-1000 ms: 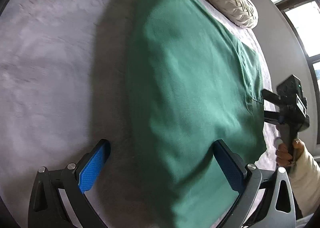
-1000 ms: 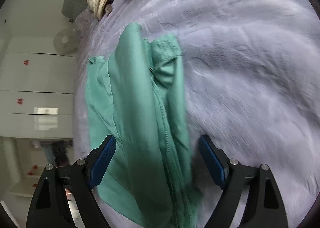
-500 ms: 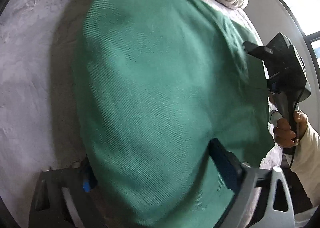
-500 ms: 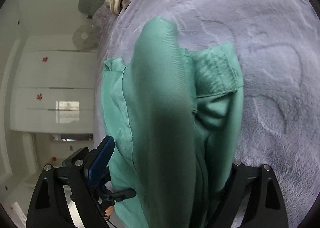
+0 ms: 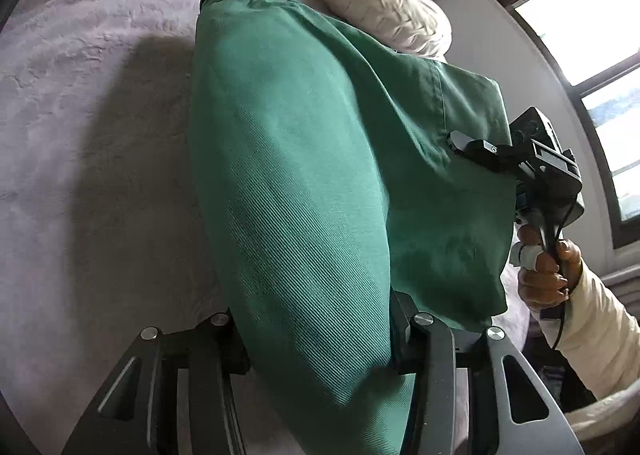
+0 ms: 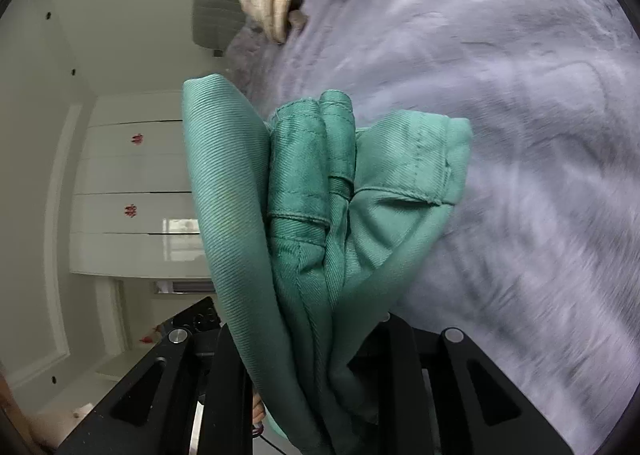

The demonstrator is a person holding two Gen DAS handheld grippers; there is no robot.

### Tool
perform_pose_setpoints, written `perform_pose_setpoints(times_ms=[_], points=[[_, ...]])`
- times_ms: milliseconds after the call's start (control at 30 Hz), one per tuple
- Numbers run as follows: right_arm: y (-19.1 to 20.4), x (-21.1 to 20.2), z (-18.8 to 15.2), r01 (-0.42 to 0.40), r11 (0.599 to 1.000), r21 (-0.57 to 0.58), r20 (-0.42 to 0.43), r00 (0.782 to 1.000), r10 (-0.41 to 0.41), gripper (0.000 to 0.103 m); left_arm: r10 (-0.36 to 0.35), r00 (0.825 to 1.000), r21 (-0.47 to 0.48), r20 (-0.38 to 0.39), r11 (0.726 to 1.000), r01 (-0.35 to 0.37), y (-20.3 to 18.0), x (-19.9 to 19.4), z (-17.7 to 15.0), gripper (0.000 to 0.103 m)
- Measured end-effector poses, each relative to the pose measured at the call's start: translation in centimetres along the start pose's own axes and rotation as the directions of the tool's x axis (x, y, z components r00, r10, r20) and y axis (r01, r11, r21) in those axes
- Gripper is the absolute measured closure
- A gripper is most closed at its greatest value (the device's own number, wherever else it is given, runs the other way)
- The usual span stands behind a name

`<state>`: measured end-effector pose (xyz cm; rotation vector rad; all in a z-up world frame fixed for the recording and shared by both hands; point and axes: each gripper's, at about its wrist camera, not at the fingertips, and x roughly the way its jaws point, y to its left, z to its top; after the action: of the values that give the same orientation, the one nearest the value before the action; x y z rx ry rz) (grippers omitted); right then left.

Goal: Fold large clothes
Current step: 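Grasp the jacket end with the left gripper and lift it while the right gripper grasps it too, then lower the jacket onto the bedspread and open both grippers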

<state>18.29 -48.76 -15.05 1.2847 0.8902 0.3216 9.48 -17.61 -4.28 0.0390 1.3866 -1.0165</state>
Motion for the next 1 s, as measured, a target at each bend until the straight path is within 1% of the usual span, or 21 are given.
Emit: perform_pose_setpoints(times_ms=[67,133,200,233,267,333,467,533,567,600,633,700,733,767,800,833,867,900,933,1000], points=[[1.8,0.9,-1.1,-0.009,1.0,-0.007,-0.002,1.0,0.009,0.081,-0.016,1.0,0.001,0.002,1.0,0.016,0.5,-1.6,-0.7,0.054],[2.6,1.3,-2.3,-0.016,1.0,-0.009,-0.004,1.0,0.016,0.081,-0.029,1.0,0.002,0.0,1.0,0.029,1.3,-3.4,-1.7,0.054],[3.9,2.6,-4.0,-0.028,1.0,-0.011,-0.007,1.0,0.028,0.081,-0.025,1.0,0.011,-0.004,1.0,0.026,2.2,-5.4,-2.9,0.054],[4.6,3.9,-3.9,-0.035,0.999,-0.005,-0.005,0.999,0.035,0.081,-0.019,1.0,0.018,-0.007,1.0,0.019,2.7,-6.3,-3.5,0.054],[4.9,4.7,-5.1,-0.049,0.999,0.008,-0.004,0.999,0.049,0.081,-0.011,1.0,0.024,-0.012,1.0,0.011,3.3,-7.3,-4.2,0.054],[5.2,6.1,-6.9,-0.068,0.997,0.035,-0.001,0.998,0.068,0.081,0.007,1.0,0.027,-0.029,1.0,-0.006,4.5,-8.9,-5.8,0.054],[5.1,10.5,-11.9,-0.09,0.991,0.098,-0.011,0.996,0.092,0.081,0.041,0.996,0.012,-0.083,0.999,-0.04,7.7,-11.6,-9.9,0.054],[4.4,12.3,-13.8,-0.091,0.988,0.127,-0.02,0.995,0.095,0.081,0.057,0.993,-0.007,-0.106,0.998,-0.058,9.3,-11.7,-11.8,0.054],[3.7,13.7,-15.3,-0.082,0.985,0.151,-0.03,0.996,0.087,0.081,0.065,0.991,-0.015,-0.119,0.998,-0.067,10.8,-11.9,-13.1,0.054],[3.3,14.6,-15.9,-0.073,0.984,0.163,-0.038,0.996,0.08,0.081,0.072,0.988,-0.033,-0.134,0.997,-0.077,12.1,-11.7,-14.3,0.054],[2.8,15.8,-16.6,-0.053,0.984,0.171,-0.049,0.997,0.062,0.081,0.074,0.986,-0.054,-0.15,0.995,-0.083,13.0,-11.0,-15.7,0.053],[1.7,17.5,-17.1,0.008,0.982,0.189,-0.054,0.999,0.002,0.081,0.091,0.981,-0.101,-0.173,0.989,-0.109,15.0,-9.9,-17.2,0.047],[1.4,17.9,-17.0,0.027,0.978,0.206,-0.046,0.999,-0.018,0.079,0.091,0.981,-0.111,-0.171,0.988,-0.111,15.6,-10.0,-17.7,0.046],[1.4,18.1,-16.8,0.067,0.975,0.214,-0.042,0.997,-0.059,0.075,0.08,0.983,-0.122,-0.165,0.987,-0.1,15.9,-10.3,-17.9,0.046],[1.8,18.1,-16.6,0.111,0.974,0.199,-0.055,0.993,-0.102,0.07,0.071,0.985,-0.117,-0.158,0.989,-0.091,15.8,-10.8,-17.8,0.046],[2.5,18.0,-16.5,0.17,0.971,0.167,-0.073,0.984,-0.16,0.049,0.071,0.985,-0.097,-0.155,0.991,-0.087,15.9,-11.9,-18.4,0.046],[3.9,17.6,-16.5,0.258,0.961,0.098,-0.079,0.965,-0.251,0.03,0.074,0.986,-0.072,-0.152,0.994,-0.085,15.7,-12.5,-18.4,0.046],[4.8,17.3,-16.5,0.303,0.951,0.057,-0.072,0.952,-0.299,0.027,0.077,0.986,-0.046,-0.146,0.995,-0.085,15.2,-13.2,-18.1,0.046],[5.7,16.9,-16.5,0.353,0.935,0.017,-0.056,0.934,-0.352,0.028,0.081,0.987,-0.03,-0.136,0.996,-0.086,15.0,-14.0,-18.0,0.046],[7.5,15.7,-16.4,0.459,0.887,-0.045,0.012,0.888,-0.459,0.028,0.113,0.991,-0.012,-0.075,0.993,-0.114,15.0,-16.0,-17.1,0.046]])
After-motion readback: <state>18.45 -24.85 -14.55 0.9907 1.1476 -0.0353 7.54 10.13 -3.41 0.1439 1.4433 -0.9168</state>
